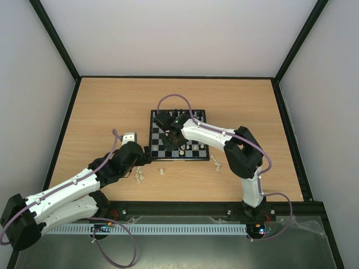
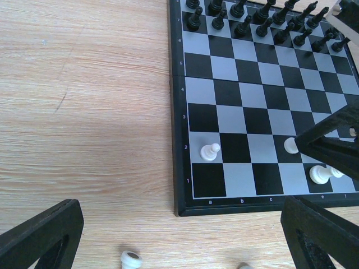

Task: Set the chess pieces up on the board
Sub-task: Place the chess piece on the chessboard.

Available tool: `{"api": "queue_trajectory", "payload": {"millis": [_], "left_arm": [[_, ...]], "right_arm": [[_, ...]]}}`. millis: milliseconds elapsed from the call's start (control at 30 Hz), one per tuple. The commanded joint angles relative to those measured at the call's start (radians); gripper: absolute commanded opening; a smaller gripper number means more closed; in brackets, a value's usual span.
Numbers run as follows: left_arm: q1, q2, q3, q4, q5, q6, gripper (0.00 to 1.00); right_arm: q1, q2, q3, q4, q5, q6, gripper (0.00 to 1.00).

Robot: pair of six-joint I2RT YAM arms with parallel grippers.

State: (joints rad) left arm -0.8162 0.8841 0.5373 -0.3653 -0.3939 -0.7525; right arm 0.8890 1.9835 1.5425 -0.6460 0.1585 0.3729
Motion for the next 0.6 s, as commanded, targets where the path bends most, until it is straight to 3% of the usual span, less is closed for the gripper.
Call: {"api": "queue_trajectory", "payload": {"millis": [0, 367, 567], "left_arm": [[-0.003, 0.005, -0.009, -0.006, -0.012, 0.0, 1.0], [-0.002, 0.011, -0.009, -0.004, -0.013, 0.0, 0.99], [-0.003, 0.011, -0.009, -0.003, -0.014, -0.001, 0.99]], "right_arm": [[-0.006, 0.025, -0.002, -0.046, 0.0, -0.018, 0.07], [-0.024, 0.041, -0.031, -0.035, 0.0, -0.022, 0.08], [-0.025, 0.042, -0.036, -0.031, -0.005, -0.023, 0.15]]}}
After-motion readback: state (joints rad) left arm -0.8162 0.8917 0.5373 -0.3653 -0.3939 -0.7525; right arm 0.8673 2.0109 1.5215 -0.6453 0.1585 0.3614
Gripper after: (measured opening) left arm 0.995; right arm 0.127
